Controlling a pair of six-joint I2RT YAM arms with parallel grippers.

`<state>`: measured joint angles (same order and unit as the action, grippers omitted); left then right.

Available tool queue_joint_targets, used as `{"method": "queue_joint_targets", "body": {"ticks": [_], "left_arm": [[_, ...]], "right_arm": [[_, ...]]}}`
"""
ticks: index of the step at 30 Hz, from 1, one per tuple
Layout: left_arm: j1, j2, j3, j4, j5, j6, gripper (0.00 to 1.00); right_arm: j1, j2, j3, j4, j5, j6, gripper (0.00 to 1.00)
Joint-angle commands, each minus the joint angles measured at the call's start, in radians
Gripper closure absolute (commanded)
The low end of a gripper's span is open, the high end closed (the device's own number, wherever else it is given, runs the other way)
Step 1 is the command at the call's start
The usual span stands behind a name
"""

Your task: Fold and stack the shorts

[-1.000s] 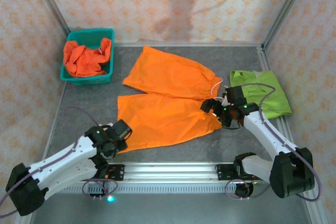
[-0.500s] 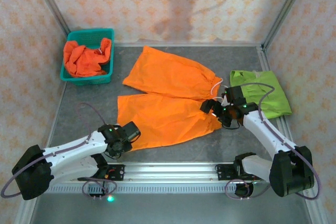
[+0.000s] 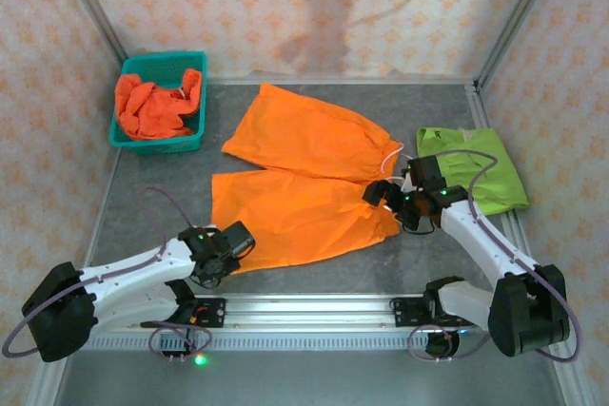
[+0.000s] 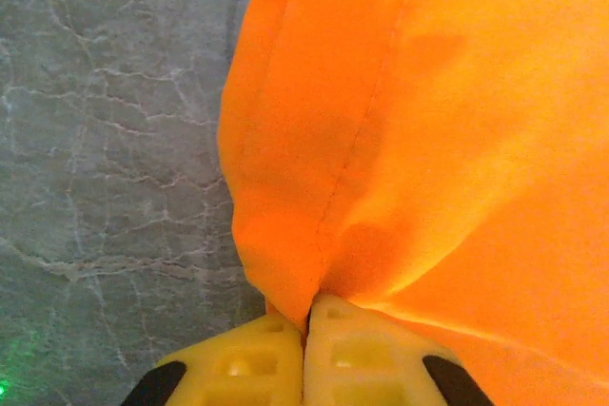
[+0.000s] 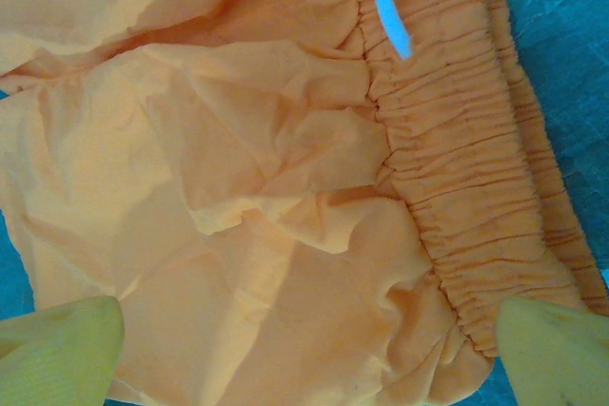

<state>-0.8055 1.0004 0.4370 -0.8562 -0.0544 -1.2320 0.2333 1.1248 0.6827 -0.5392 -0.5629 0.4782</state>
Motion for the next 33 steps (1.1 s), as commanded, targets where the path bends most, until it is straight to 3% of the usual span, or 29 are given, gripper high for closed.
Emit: {"method": "queue_joint_targets", "body": {"ticks": [1,6,14,20,33], "left_arm": [[-0.01,-0.029,0.026,-0.05,-0.074,0.007,1.0],[-0.008,-0.084,0.137,-0.13,-0.172,0.041,1.0],[-0.009,-0.1,0.181,-0.129,-0.221,0.05,1.0],[-0.009,-0.092,0.18,-0.097,-0.231,0.054,1.0],[-0.007,-0.078,0.164,-0.042,-0.231,0.062,1.0]], "right_arm": [[0.004,-0.012,-0.011,-0.038,0.044,-0.008,0.01],[0.004,-0.047,-0.025,-0.092,0.118,0.035,0.01],[0.004,-0.106,-0.127,-0.127,0.249,0.195,0.24],[0.004,-0.112,-0.189,-0.071,0.222,0.257,0.44],[0.004,-0.007,-0.164,0.026,0.194,0.266,0.5]]}}
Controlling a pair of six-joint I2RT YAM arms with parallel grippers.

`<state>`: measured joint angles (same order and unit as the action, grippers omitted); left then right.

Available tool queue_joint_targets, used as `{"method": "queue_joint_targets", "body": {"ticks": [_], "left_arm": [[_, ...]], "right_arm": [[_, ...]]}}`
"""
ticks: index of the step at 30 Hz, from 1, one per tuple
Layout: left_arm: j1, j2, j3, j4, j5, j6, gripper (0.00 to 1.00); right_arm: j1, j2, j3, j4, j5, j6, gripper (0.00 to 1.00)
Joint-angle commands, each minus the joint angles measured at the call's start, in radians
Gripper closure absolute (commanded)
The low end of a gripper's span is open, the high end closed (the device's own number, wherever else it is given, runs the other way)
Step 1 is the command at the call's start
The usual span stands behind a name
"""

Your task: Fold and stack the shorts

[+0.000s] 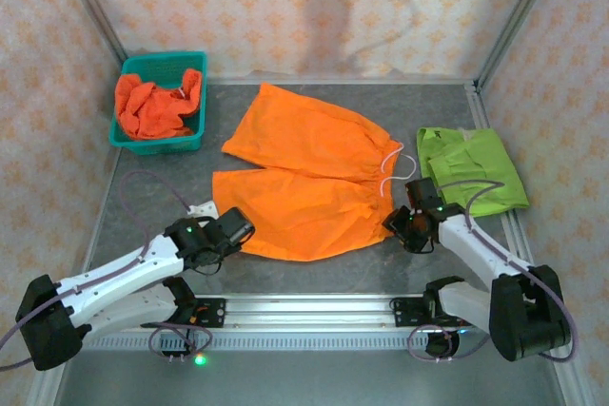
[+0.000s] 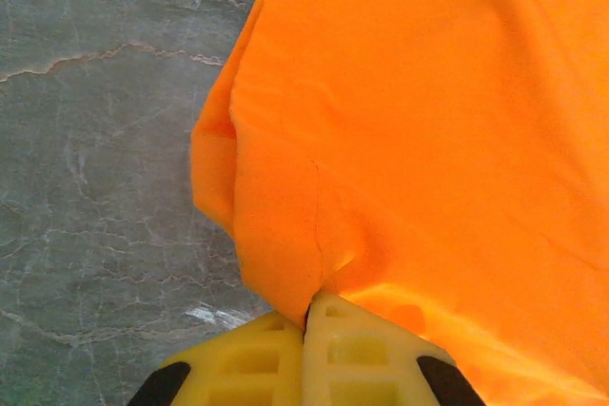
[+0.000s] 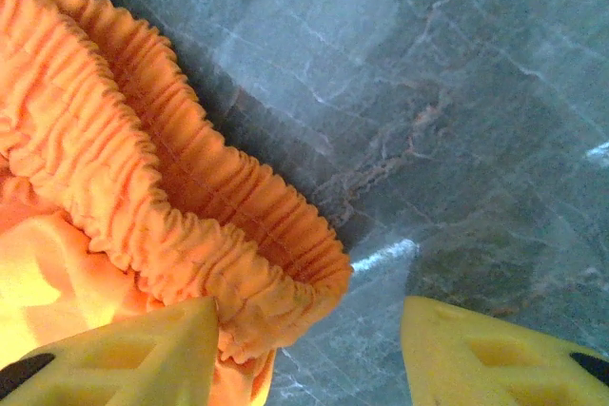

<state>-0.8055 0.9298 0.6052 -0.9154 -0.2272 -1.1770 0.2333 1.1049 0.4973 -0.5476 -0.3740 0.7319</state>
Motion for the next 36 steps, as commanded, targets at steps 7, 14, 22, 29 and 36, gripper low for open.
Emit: {"method": "queue_joint_targets", "body": {"ticks": [7,14,22,29,36], "left_arm": [[-0.002,-0.009,0.004,0.023,-0.078,0.018,1.0],[0.061,-0.047,0.083,-0.004,-0.086,0.085,1.0],[0.125,-0.095,0.263,-0.125,-0.142,0.19,1.0],[0.144,-0.137,0.464,-0.227,-0.214,0.257,1.0],[0.144,-0.124,0.651,-0.27,-0.215,0.313,1.0]], "right_arm": [[0.004,0.073,0.04,0.055,0.002,0.001,0.66],[0.004,0.043,0.109,-0.01,0.019,-0.055,0.93],[0.004,-0.083,0.271,-0.156,0.017,-0.103,1.0],[0.004,-0.171,0.405,-0.26,-0.017,-0.117,1.0],[0.004,-0.22,0.51,-0.334,-0.047,-0.115,1.0]]}}
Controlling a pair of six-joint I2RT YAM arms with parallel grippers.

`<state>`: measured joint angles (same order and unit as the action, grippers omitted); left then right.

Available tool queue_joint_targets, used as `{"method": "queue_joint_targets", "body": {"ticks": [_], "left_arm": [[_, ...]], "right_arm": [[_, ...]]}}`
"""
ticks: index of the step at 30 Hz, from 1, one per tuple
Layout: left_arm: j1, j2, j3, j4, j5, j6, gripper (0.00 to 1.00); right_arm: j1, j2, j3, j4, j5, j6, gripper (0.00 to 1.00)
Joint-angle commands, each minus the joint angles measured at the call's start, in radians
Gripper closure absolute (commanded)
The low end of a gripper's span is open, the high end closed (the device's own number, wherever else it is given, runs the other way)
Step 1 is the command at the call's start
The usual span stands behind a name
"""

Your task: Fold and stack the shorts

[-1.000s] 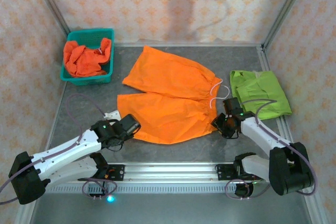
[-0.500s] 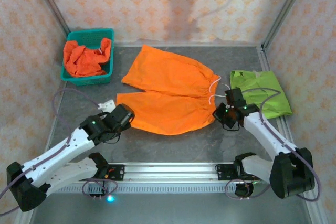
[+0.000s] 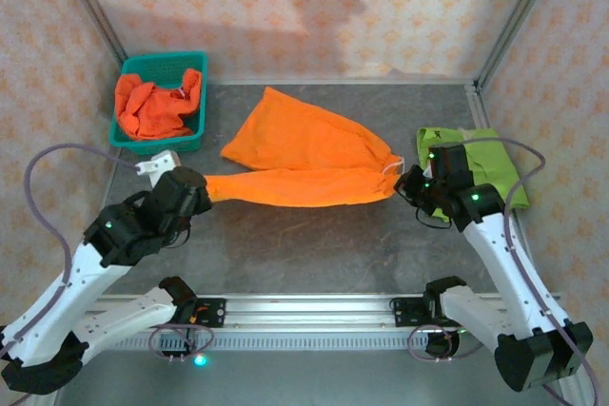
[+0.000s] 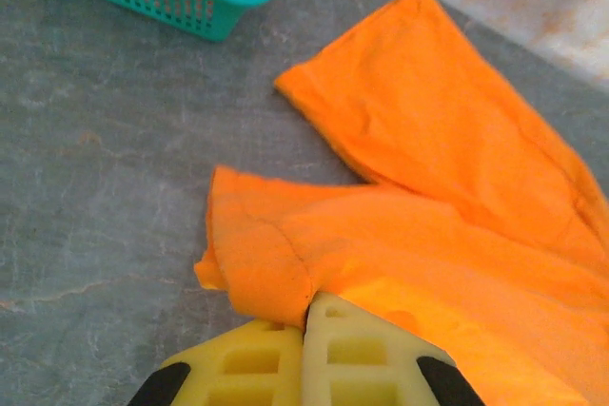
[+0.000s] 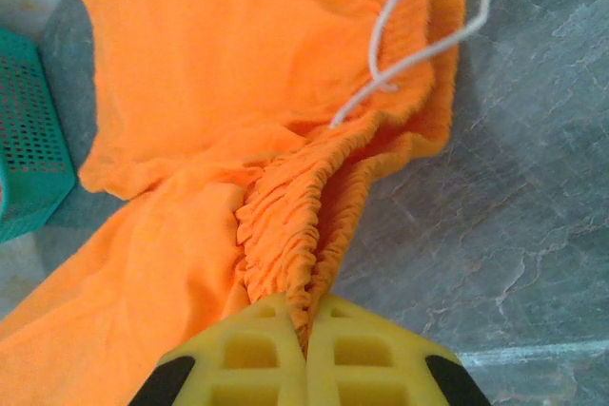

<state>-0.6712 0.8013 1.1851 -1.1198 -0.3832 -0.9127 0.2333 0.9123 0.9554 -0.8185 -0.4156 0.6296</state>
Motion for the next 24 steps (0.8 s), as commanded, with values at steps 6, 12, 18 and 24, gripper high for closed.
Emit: {"method": "queue_joint_targets", "body": {"ticks": [6,12,18,24], "left_arm": [[0.01,0.09,0.248,-0.061,-0.069,0.142,1.0],[0.012,0.217,0.335,0.003,-0.081,0.222,1.0],[0.054,0.349,0.361,0.067,-0.056,0.272,1.0],[0.127,0.453,0.355,0.135,-0.011,0.287,1.0]], "right_arm": [[0.004,-0.049,0.108,-0.07,-0.012,0.01,1.0],[0.004,-0.035,0.103,-0.058,0.031,0.016,1.0],[0.003,0.003,0.073,-0.026,0.107,0.015,1.0],[-0.027,0.072,0.05,0.028,0.134,0.022,1.0]]}}
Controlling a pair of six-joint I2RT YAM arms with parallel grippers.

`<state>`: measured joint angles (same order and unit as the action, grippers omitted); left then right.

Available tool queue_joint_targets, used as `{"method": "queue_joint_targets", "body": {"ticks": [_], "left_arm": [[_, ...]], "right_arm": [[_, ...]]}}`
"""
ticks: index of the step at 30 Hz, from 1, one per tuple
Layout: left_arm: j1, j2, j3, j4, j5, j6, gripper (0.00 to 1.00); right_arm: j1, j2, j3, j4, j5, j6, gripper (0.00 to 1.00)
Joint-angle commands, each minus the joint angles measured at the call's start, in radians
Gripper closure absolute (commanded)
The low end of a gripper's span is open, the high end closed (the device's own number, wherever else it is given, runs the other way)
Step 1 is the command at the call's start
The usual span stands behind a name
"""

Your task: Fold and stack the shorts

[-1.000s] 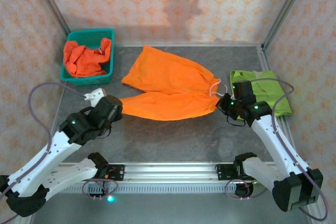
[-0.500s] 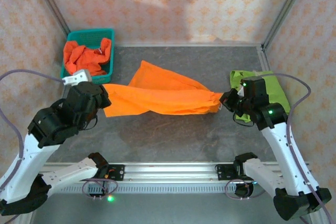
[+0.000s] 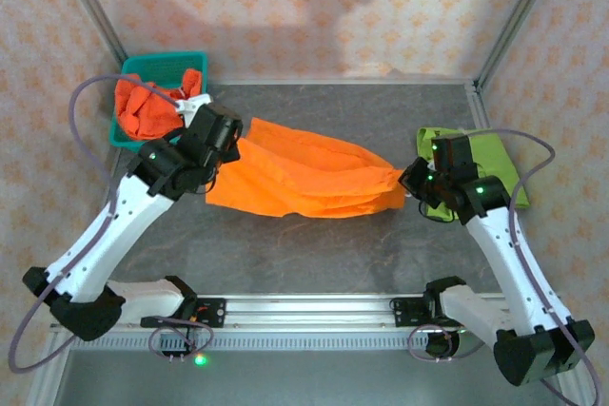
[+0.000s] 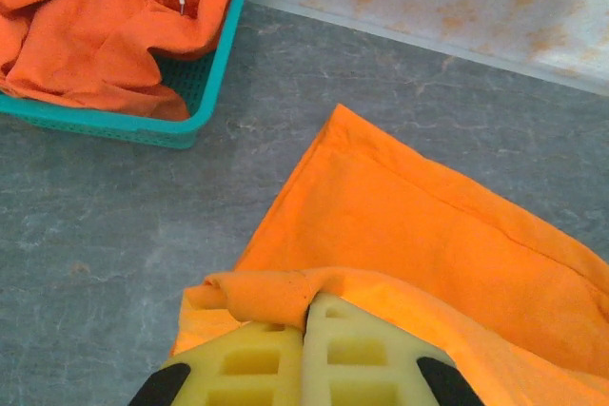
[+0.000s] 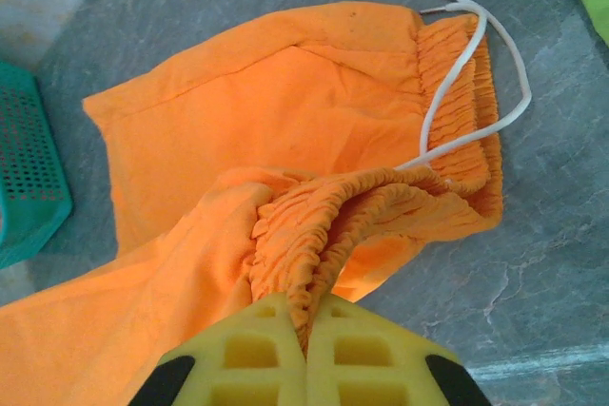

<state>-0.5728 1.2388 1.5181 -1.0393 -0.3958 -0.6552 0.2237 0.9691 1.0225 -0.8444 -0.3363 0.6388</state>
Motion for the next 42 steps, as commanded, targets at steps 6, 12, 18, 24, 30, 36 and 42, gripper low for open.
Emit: {"method": "queue_joint_targets", "body": {"ticks": [6,12,18,24,30,36,42], "left_arm": [[0.111,0.134,0.036,0.12,0.081,0.03,1.0],[0.173,0.319,0.114,0.145,0.138,0.034,1.0],[0.242,0.557,0.312,0.151,0.193,0.052,0.52],[0.268,0.528,0.449,0.14,0.272,0.063,0.0],[0.266,0.277,0.076,0.316,0.443,0.009,0.0],[0.23,0.227,-0.211,0.449,0.543,-0.05,0.0],[0.188,0.291,-0.332,0.543,0.562,-0.103,0.0]], "right_arm": [[-0.092,0.117,-0.041,0.144,0.021,0.043,1.0],[-0.141,0.259,-0.029,0.221,0.014,0.078,0.96],[-0.231,0.425,0.054,0.274,-0.055,0.134,0.53],[-0.267,0.376,0.11,0.257,-0.124,0.123,0.15],[-0.245,0.274,-0.023,0.218,-0.157,0.006,0.05],[-0.163,0.301,-0.049,0.245,-0.229,-0.044,0.04],[-0.019,0.499,0.12,0.251,-0.253,-0.045,0.03]]}}
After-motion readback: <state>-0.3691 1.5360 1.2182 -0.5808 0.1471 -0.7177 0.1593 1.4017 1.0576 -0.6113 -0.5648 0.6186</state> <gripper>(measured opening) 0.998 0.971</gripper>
